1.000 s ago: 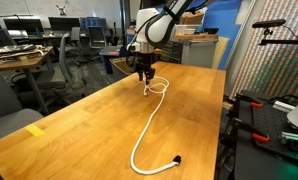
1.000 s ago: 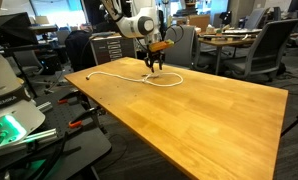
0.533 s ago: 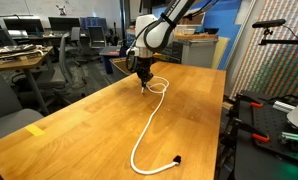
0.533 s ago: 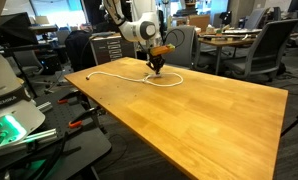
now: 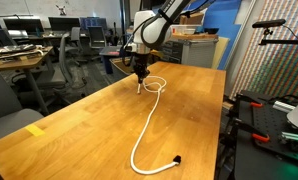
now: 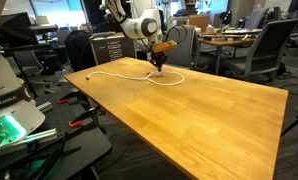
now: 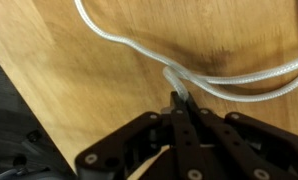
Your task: Pick the rope on the table
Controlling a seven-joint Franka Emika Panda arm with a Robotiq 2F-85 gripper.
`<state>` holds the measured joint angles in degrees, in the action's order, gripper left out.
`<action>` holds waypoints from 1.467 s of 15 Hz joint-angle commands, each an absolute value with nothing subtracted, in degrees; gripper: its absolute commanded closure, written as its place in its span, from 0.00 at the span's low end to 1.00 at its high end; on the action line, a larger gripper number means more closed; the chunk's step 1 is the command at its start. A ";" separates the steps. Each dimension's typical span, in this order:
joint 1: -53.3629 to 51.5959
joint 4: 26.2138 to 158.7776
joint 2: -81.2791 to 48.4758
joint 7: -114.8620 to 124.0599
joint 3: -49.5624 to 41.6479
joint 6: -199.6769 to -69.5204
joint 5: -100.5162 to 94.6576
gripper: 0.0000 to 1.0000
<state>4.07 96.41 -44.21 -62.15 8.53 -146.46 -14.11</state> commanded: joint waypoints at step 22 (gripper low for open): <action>37.15 94.63 -2.20 -86.17 27.06 -137.55 73.56 0.99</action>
<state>34.12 94.55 -7.17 -82.82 27.34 -140.42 62.82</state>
